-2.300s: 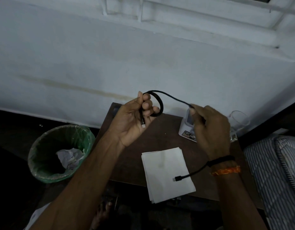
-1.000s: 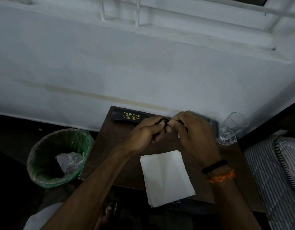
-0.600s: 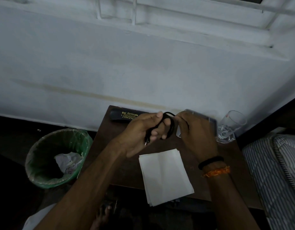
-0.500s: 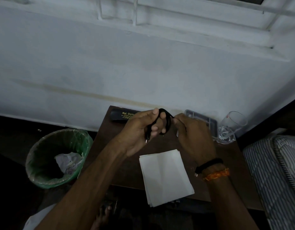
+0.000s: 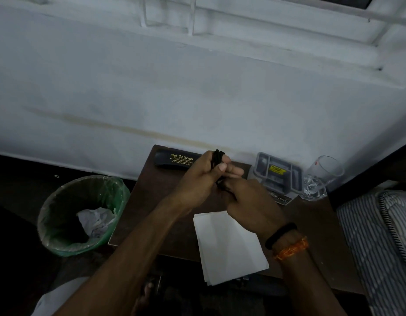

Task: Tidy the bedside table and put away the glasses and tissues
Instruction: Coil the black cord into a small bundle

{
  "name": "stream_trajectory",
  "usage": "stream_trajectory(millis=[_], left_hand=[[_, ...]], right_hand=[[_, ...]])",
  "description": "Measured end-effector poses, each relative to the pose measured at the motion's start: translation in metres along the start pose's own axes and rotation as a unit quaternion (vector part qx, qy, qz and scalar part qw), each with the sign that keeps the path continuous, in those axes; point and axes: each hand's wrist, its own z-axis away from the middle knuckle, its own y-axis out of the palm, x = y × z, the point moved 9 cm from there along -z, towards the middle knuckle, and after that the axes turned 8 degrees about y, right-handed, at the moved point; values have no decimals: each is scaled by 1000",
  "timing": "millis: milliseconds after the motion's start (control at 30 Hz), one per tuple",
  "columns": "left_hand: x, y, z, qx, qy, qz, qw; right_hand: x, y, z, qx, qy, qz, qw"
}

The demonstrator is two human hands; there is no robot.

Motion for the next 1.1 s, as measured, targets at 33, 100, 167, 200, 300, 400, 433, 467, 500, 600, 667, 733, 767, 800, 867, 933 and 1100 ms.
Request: stream_trajectory(millis=[33, 100, 167, 200, 300, 400, 433, 467, 500, 600, 667, 733, 767, 800, 867, 933, 1100], left_hand=[[3, -1, 1, 6, 0, -45, 999], [5, -3, 3, 18, 9, -141, 990], [3, -6, 4, 22, 30, -225, 974], [2, -7, 4, 23, 39, -259, 965], [-1, -2, 5, 51, 59, -304, 949], [0, 2, 6, 57, 41, -276, 959], [0, 2, 6, 56, 30, -268, 961], [1, 3, 6, 54, 21, -267, 962], [1, 3, 6, 48, 14, -267, 962], [3, 4, 4, 34, -7, -236, 971], [4, 3, 2, 36, -24, -197, 980], [4, 2, 1, 44, -50, -152, 986], [4, 2, 2, 51, -63, -130, 988], [5, 2, 3, 58, -77, -111, 989], [6, 0, 5, 75, -100, -89, 988], [7, -3, 8, 81, -115, -80, 987], [11, -7, 7, 46, -120, -88, 988]], right_hand=[[2, 1, 1, 11, -8, -2, 1000], [6, 2, 4, 30, -22, -7, 999], [7, -3, 5, 20, -31, 2, 999], [7, -8, 5, 1, -35, 8, 999], [5, -26, 7, -53, -44, 24, 997], [7, -32, 8, -75, -62, 31, 995], [8, -33, 8, -81, -69, 36, 994], [9, -34, 8, -90, -73, 39, 992], [9, -36, 8, -102, -78, 40, 991], [12, -38, 10, -126, -88, 52, 987], [11, -39, 10, -132, -87, 49, 986], [9, -42, 10, -136, -77, 29, 987], [8, -43, 10, -137, -73, 20, 988], [9, -45, 10, -138, -74, 16, 988], [13, -45, 9, -132, -89, 17, 987], [8, -34, 2, -88, -75, 31, 993], [2, -31, -1, -98, -45, -7, 994]])
